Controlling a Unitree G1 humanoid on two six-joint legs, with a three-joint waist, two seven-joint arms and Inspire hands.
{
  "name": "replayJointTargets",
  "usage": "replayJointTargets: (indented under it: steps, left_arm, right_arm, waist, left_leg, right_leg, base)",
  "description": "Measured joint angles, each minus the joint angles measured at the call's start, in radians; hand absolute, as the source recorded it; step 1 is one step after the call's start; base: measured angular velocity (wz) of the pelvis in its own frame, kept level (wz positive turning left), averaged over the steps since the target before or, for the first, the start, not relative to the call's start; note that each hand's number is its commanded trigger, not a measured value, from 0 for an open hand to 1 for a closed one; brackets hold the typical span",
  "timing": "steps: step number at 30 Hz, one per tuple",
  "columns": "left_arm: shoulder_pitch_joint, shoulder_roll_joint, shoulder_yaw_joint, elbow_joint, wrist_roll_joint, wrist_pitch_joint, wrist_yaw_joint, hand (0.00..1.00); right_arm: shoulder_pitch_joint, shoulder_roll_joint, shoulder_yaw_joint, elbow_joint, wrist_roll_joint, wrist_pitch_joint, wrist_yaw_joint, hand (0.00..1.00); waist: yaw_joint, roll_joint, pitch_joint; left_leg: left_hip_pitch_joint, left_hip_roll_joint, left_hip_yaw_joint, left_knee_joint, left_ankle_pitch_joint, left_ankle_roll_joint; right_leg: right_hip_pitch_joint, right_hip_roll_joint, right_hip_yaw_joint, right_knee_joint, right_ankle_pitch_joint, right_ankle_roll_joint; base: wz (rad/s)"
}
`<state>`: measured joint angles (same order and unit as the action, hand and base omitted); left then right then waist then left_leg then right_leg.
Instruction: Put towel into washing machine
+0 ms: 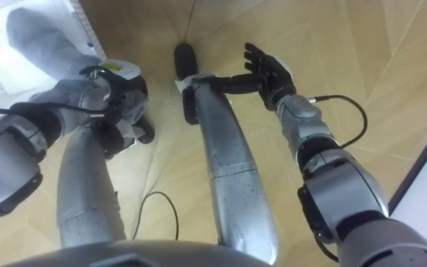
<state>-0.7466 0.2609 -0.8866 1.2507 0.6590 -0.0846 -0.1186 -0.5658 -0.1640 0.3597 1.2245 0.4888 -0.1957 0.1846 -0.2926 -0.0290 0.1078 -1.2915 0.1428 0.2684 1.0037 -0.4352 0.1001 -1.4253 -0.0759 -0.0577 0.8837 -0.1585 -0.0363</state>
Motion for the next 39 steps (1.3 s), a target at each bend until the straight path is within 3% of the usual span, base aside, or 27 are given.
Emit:
replayJointTargets:
  steps: [14, 18, 21, 23, 27, 32, 34, 39]
  left_arm:
    - [0.025, -0.026, 0.001, 0.003, -0.001, 0.032, -0.017, 1.0]
    - [0.051, -0.031, 0.001, -0.005, -0.001, 0.033, -0.017, 1.0]
    - [0.09, -0.04, 0.013, -0.011, -0.002, 0.031, -0.005, 1.0]
    - [0.108, -0.053, 0.032, -0.006, -0.018, 0.029, 0.008, 1.0]
    - [0.167, -0.07, 0.157, -0.002, -0.026, -0.013, 0.075, 1.0]
    - [0.199, -0.065, 0.276, -0.003, -0.09, -0.064, 0.176, 1.0]
    - [0.214, -0.061, 0.337, -0.005, -0.16, -0.091, 0.227, 1.0]
    - [0.213, -0.06, 0.458, -0.045, -0.293, -0.119, 0.33, 1.0]
  right_arm:
    - [0.021, -0.002, 0.0, 0.021, -0.056, 0.016, -0.002, 0.0]
    - [0.037, 0.009, 0.011, 0.059, -0.045, 0.025, -0.008, 0.0]
    - [0.075, 0.012, 0.013, 0.058, -0.012, 0.032, -0.024, 0.0]
    - [0.096, 0.012, 0.013, 0.065, -0.014, 0.035, -0.043, 0.0]
    - [0.138, 0.01, 0.021, 0.065, -0.02, 0.032, -0.072, 0.0]
    - [0.167, 0.001, 0.022, 0.063, -0.023, 0.026, -0.103, 0.0]
    - [0.185, 0.0, 0.02, 0.062, -0.034, 0.013, -0.107, 0.0]
    - [0.201, -0.013, 0.011, 0.058, -0.067, -0.002, -0.114, 0.0]
  waist:
    - [0.026, 0.004, -0.003]
    - [0.033, 0.004, -0.0045]
    - [0.04, 0.006, -0.0148]
    - [0.049, 0.006, -0.0162]
    - [0.081, 0.009, -0.0192]
    - [0.126, 0.016, -0.0193]
    - [0.137, 0.027, -0.0196]
    - [0.15, 0.055, -0.0224]
  left_leg:
    - [0.102, 0.002, 0.031, -0.031, 0.005, -0.004]
    - [0.187, -0.001, 0.037, -0.043, 0.006, -0.003]
    - [0.26, -0.001, 0.045, -0.074, 0.013, -0.004]
    - [0.303, 0.0, 0.047, -0.086, 0.015, -0.007]
    - [0.388, 0.007, 0.053, -0.116, 0.018, -0.014]
    - [0.454, 0.015, 0.051, -0.135, 0.021, -0.018]
    - [0.503, 0.015, 0.049, -0.153, 0.022, -0.021]
    - [0.57, -0.001, 0.042, -0.194, 0.034, -0.022]
  right_leg:
    - [0.082, -0.004, 0.004, -0.013, 0.001, -0.002]
    - [0.165, -0.01, 0.0, -0.025, 0.0, -0.002]
    - [0.236, -0.01, -0.001, -0.054, 0.006, -0.002]
    - [0.279, -0.008, -0.006, -0.067, 0.009, -0.005]
    - [0.365, -0.01, -0.034, -0.106, 0.018, -0.015]
    - [0.44, -0.011, -0.063, -0.135, 0.024, -0.021]
    - [0.495, -0.024, -0.097, -0.156, 0.025, -0.026]
    - [0.567, -0.04, -0.12, -0.185, 0.026, -0.025]
  base:
    - [-0.01]
    - [0.0]
    - [-0.03]
    - [-0.07]
    - [-0.11]
    - [-0.03]
    - [0.0]
    - [0.08]
